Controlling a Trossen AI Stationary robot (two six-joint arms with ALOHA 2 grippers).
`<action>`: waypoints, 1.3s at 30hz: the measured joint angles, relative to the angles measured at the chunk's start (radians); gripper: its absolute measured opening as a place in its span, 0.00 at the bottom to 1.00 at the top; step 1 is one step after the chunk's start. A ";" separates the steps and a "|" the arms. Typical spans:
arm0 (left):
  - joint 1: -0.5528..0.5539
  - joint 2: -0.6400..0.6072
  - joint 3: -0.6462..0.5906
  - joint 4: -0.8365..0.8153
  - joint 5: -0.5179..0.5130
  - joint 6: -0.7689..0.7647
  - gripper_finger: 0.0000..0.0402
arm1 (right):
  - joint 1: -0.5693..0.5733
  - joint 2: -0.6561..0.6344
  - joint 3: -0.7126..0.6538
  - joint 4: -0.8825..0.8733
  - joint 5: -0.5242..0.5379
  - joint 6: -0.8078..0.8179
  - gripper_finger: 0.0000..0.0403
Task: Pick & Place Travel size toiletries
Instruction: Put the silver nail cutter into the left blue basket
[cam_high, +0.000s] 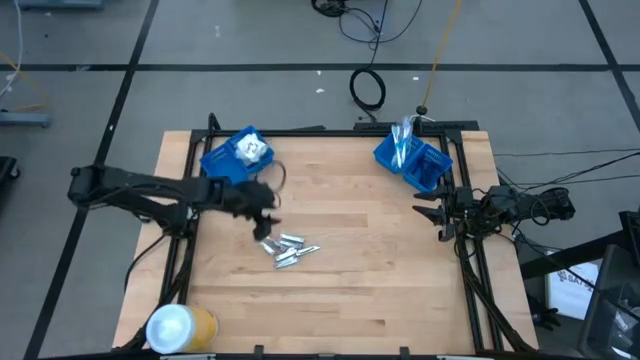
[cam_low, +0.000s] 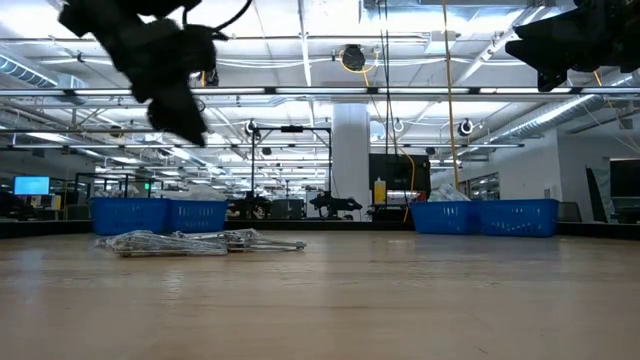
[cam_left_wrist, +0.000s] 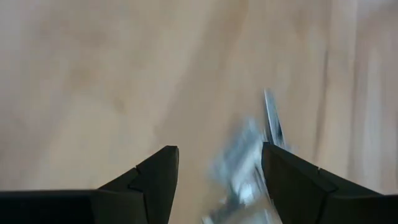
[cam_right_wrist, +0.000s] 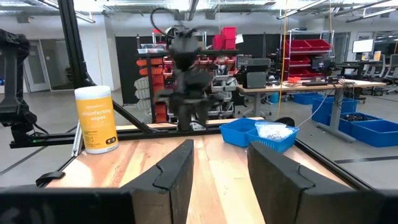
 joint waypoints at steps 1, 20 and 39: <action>-0.037 0.007 0.000 -0.041 0.000 -0.021 0.57 | 0.000 0.000 0.000 -0.001 0.000 0.004 0.35; -0.284 0.282 0.001 -0.092 -0.030 0.086 0.57 | 0.000 0.000 0.000 0.000 0.000 0.021 0.35; -0.283 0.451 0.005 -0.065 0.025 0.126 0.46 | 0.000 0.000 0.000 -0.003 0.000 0.021 0.35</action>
